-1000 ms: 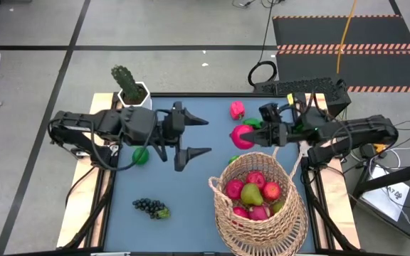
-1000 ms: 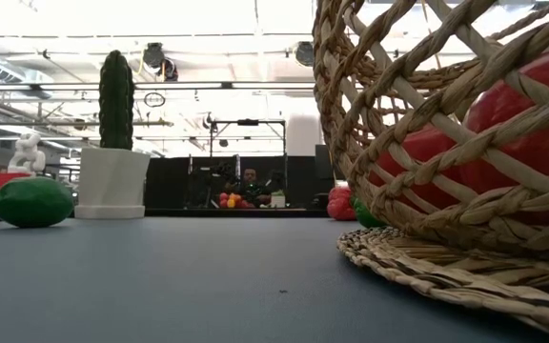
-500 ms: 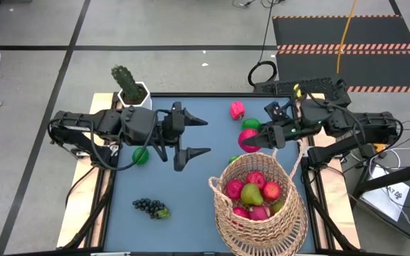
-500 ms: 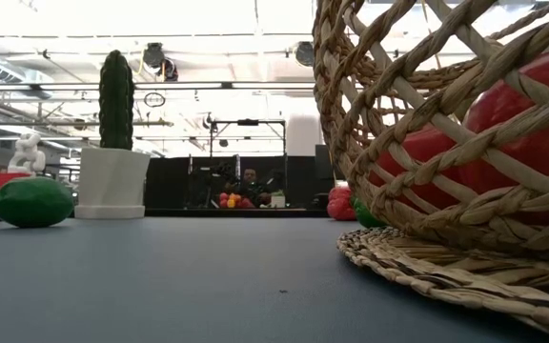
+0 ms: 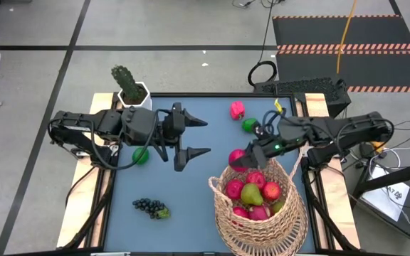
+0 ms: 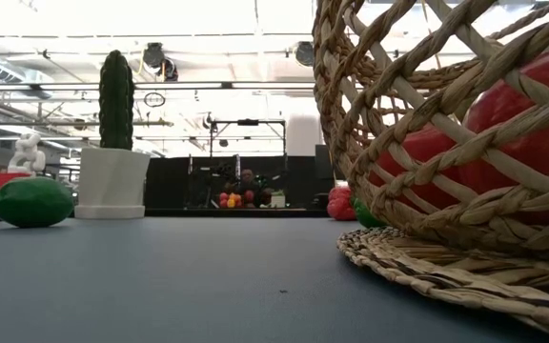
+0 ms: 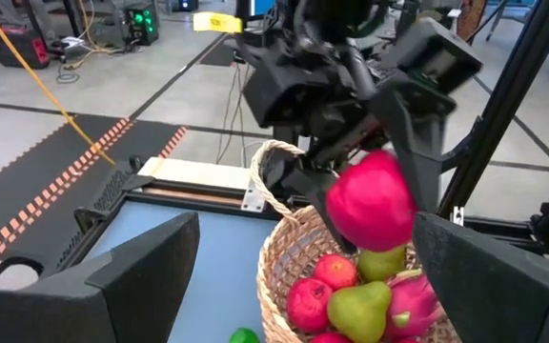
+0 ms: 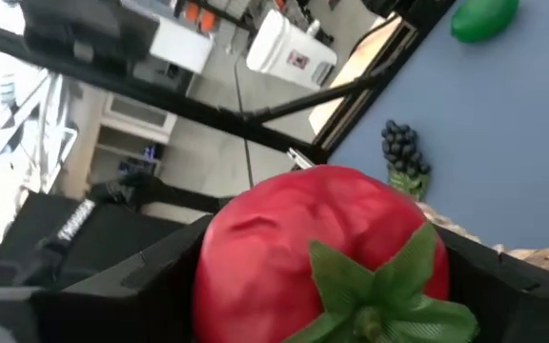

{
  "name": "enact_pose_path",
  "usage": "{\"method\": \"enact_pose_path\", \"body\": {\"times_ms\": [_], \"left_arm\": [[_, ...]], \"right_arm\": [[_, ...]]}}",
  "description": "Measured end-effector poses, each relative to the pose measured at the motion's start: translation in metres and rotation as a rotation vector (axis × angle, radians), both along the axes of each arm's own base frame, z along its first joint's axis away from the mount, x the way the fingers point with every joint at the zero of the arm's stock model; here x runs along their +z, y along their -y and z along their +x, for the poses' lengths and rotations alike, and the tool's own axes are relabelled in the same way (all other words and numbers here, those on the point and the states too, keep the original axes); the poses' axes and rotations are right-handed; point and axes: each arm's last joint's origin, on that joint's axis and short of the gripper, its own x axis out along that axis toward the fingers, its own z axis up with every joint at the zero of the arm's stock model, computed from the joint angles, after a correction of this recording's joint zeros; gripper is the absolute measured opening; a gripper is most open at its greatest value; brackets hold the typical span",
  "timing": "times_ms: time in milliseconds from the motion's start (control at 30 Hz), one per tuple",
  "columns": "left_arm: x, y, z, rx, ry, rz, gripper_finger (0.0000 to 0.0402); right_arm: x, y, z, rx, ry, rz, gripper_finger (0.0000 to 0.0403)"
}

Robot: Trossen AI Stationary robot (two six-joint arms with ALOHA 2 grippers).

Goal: Build produce basket
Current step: Put the red tomato into the brown basket

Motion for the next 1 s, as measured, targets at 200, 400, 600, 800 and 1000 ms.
{"method": "enact_pose_path", "body": {"times_ms": [200,400,600,800,1000], "left_arm": [[0.000,0.000,0.000,0.006,0.002,-0.024,0.0383],[0.000,0.000,0.000,0.008,0.002,-0.033,0.0383],[0.000,0.000,0.000,0.011,0.003,-0.043,0.0383],[0.000,0.000,0.000,0.011,0.003,-0.045,0.0383],[0.000,0.000,0.000,0.011,0.002,-0.044,0.0383]], "right_arm": [[-0.003,-0.011,-0.003,0.076,-0.005,-0.082,0.0305],[-0.016,-0.023,-0.013,0.171,-0.111,-0.189,0.0305],[-0.029,-0.030,-0.024,0.254,-0.244,-0.295,0.0305],[-0.040,-0.032,-0.034,0.309,-0.367,-0.365,0.0305],[-0.050,-0.036,-0.027,0.368,-0.410,-0.391,0.0305]]}}
